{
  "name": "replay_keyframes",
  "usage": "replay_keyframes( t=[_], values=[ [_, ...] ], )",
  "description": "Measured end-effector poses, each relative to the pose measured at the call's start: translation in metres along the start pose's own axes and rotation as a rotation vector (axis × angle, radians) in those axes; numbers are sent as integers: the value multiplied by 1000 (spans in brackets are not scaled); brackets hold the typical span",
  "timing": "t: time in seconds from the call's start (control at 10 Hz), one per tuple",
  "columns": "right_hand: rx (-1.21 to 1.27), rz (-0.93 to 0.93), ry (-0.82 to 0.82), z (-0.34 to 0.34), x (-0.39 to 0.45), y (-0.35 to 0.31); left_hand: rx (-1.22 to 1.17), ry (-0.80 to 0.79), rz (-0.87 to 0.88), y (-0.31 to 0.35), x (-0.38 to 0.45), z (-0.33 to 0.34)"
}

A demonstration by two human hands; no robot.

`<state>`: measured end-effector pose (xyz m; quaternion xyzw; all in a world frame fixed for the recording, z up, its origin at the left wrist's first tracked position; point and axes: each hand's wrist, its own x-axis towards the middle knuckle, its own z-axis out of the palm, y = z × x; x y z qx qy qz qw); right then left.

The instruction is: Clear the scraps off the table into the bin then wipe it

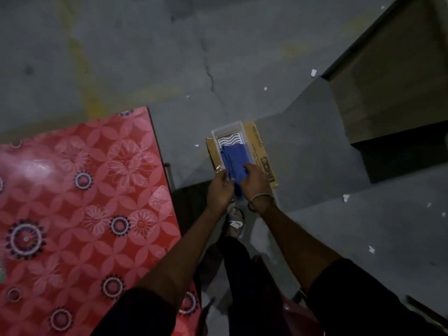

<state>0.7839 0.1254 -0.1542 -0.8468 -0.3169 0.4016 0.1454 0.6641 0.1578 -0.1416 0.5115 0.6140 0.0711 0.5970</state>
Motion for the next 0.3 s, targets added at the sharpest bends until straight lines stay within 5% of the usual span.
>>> replay_keyframes(
  t=[0.1,0.2,0.3],
  values=[
    [-107,-2,-314,-1,-5,-3,-13,1,1,0,-19,-11],
    [-131,23,-323,-5,-9,-2,-10,-42,79,3,-37,-25],
    [-129,2,-134,-10,-26,-2,33,-40,252,-4,-62,-52]
  ],
)
